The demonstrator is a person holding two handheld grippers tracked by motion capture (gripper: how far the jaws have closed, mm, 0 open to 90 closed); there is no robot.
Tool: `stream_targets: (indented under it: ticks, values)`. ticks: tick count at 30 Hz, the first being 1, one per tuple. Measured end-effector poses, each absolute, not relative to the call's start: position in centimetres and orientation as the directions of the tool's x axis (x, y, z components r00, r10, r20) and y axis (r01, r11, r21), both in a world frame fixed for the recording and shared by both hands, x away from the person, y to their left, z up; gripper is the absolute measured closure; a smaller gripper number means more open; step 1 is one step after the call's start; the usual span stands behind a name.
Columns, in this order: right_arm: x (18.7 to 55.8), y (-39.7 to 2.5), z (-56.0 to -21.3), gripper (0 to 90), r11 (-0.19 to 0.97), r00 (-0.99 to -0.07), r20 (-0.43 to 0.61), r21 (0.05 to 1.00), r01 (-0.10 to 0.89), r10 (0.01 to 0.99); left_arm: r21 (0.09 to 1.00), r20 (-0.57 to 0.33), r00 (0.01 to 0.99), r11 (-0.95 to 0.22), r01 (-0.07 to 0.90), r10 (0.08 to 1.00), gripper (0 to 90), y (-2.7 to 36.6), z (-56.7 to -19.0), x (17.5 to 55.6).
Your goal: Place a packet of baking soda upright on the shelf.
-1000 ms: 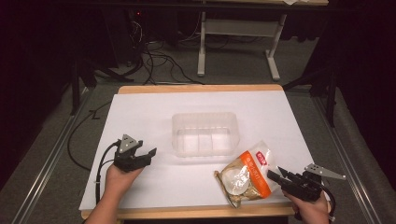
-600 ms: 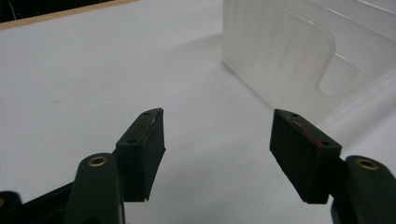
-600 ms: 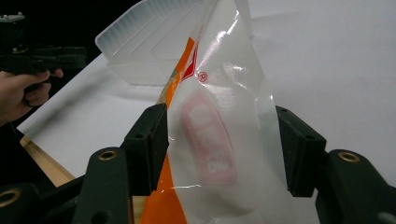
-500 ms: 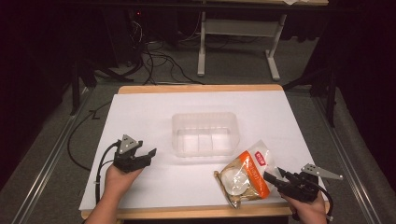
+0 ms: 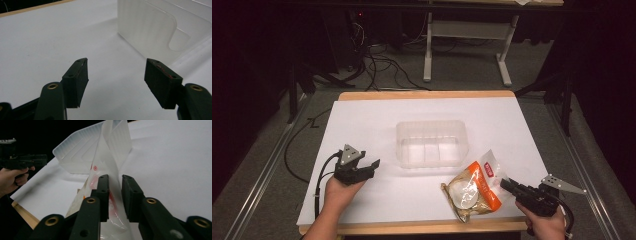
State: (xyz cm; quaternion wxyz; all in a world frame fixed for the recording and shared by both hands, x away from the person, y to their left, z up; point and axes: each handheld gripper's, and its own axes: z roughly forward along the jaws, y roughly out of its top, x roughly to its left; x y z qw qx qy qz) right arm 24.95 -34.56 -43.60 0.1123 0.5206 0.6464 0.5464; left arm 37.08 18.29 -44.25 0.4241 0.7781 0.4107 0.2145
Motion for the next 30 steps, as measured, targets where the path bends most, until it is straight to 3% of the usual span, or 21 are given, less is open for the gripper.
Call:
stream_targets:
  ticks: [3, 11, 30]
  values:
    - [24.9, -34.7, -43.3, 89.9, -0.142, -0.436, 0.421, 0.829, 0.541, 0.795, 0.837, -0.018, 0.570, -0.299, 0.458, 0.822, 36.1, 18.4, -44.2, 37.1]
    - [24.5, -34.2, -42.2, 90.0, -0.094, -0.445, 0.351, 0.859, 0.503, 0.824, 0.837, -0.017, 0.569, -0.299, 0.458, 0.822, 36.2, 18.4, -44.2, 37.1]
    - [23.7, -34.7, -39.6, 90.0, -0.098, -0.415, 0.271, 0.915, 0.392, 0.869, 0.849, -0.027, 0.542, -0.267, 0.456, 0.840, 36.5, 18.8, -43.8, 37.1]
